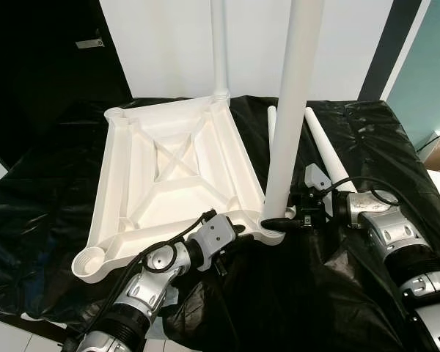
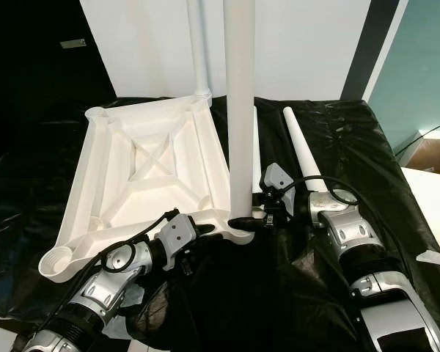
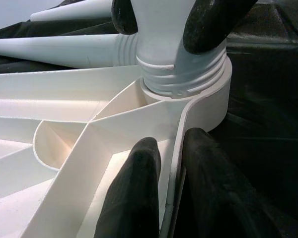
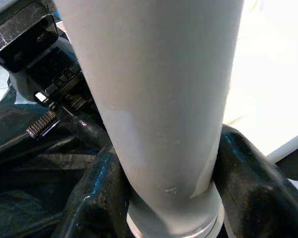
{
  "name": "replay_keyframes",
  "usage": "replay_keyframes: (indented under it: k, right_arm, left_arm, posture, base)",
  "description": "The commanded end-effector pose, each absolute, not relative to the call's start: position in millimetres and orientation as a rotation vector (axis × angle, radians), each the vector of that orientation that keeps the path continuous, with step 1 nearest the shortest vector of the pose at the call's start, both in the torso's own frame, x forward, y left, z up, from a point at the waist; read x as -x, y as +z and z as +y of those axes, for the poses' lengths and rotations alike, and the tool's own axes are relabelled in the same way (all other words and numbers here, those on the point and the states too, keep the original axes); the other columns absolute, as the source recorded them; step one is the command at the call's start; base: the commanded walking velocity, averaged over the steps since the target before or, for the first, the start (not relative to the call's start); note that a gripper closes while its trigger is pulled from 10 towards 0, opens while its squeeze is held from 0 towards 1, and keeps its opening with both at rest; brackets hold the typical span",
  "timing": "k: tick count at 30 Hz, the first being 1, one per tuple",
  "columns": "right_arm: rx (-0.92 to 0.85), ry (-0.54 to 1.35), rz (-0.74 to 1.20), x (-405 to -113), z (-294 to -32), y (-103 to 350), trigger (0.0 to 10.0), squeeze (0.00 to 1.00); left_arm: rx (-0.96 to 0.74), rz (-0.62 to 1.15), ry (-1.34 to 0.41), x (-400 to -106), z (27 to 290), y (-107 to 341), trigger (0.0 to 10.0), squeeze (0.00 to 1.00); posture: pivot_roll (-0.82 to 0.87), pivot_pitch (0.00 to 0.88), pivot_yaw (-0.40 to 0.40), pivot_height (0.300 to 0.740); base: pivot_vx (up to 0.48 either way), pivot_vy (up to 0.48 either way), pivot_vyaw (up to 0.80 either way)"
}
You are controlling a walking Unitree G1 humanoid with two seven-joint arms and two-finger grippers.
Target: Building children table
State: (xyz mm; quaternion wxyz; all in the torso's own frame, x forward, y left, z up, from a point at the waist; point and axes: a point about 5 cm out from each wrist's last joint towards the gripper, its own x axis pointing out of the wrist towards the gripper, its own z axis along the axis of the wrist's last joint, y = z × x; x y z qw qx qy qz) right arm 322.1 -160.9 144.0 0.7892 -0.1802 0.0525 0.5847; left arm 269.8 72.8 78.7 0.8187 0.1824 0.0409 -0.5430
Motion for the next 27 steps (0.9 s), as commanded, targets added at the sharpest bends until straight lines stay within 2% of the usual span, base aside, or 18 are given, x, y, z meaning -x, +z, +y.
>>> replay_keyframes:
  k: [1,5,6,7,9,10,12,17,22,23,25,26,27]
  right_arm:
    - [0.326,1.160,0.086,-317.1,-159.1,132.4,0.0,0.00]
    - [0.268,1.111,0.029,-312.5,-148.4,128.5,0.0,0.00]
    - [0.233,1.006,-0.042,-311.0,-139.1,125.8,0.0,0.00]
    - [0.233,1.006,-0.042,-311.0,-139.1,125.8,0.0,0.00]
    - [0.124,0.651,-0.170,-304.8,-128.3,118.3,0.0,0.00]
    - [0.124,0.651,-0.170,-304.8,-128.3,118.3,0.0,0.00]
    - [0.068,0.437,-0.190,-298.6,-129.5,112.1,0.0,0.00]
    - [0.033,0.283,-0.180,-296.0,-134.5,109.8,0.0,0.00]
    - [0.040,0.264,-0.183,-295.8,-131.7,110.8,0.0,0.00]
    - [0.045,0.280,-0.172,-295.8,-129.6,109.7,10.0,0.00]
    - [0.053,0.310,-0.158,-295.9,-127.8,108.2,10.0,0.00]
    - [0.054,0.349,-0.151,-295.3,-126.5,107.1,10.0,0.57]
    - [0.054,0.349,-0.151,-295.3,-126.5,107.1,10.0,0.57]
  left_arm:
    - [-0.397,0.259,-1.228,-252.3,83.8,47.7,10.0,0.00]
    - [-0.396,0.258,-1.227,-252.1,83.8,47.8,10.0,0.00]
    - [-0.395,0.259,-1.225,-252.1,83.8,47.9,10.0,0.00]
    - [-0.395,0.259,-1.225,-252.1,83.8,47.9,10.0,0.00]
    - [-0.393,0.259,-1.224,-251.7,84.1,48.0,10.0,0.00]
    - [-0.393,0.259,-1.224,-251.7,84.1,48.0,10.0,0.00]
    - [-0.393,0.261,-1.225,-251.1,84.8,48.2,10.0,0.00]
    - [-0.396,0.262,-1.232,-251.0,84.6,48.4,10.0,0.00]
    - [-0.396,0.261,-1.234,-251.5,83.9,48.8,10.0,0.00]
    - [-0.396,0.261,-1.236,-251.5,83.7,48.9,10.0,0.00]
    - [-0.396,0.261,-1.236,-251.6,83.4,49.0,10.0,0.00]
    - [-0.397,0.261,-1.236,-251.9,83.5,49.2,10.0,0.00]
    - [-0.397,0.261,-1.236,-251.9,83.5,49.2,10.0,0.00]
  posture:
    - [0.06,0.000,0.039,0.740]
    - [0.07,0.000,0.036,0.740]
    - [0.07,0.000,0.036,0.740]
    - [0.07,0.000,0.036,0.740]
    - [0.07,0.000,0.037,0.740]
    - [0.07,0.000,0.037,0.740]
    - [0.06,0.000,0.043,0.740]
    - [0.06,0.000,0.046,0.740]
    - [0.06,0.000,0.047,0.740]
    - [0.06,0.000,0.047,0.740]
    - [0.06,0.000,0.048,0.740]
    - [0.06,0.000,0.047,0.740]
    - [0.06,0.000,0.047,0.740]
  base:
    - [0.000,0.000,0.00]
    - [0.000,0.000,0.00]
    - [0.000,0.000,0.00]
    - [0.000,0.000,0.00]
    - [0.000,0.000,0.00]
    - [0.000,0.000,0.00]
    - [0.000,0.000,0.00]
    - [0.000,0.000,0.00]
    - [0.000,0.000,0.00]
    - [0.000,0.000,0.00]
    - [0.000,0.000,0.00]
    - [0.000,0.000,0.00]
    - [0.000,0.000,0.00]
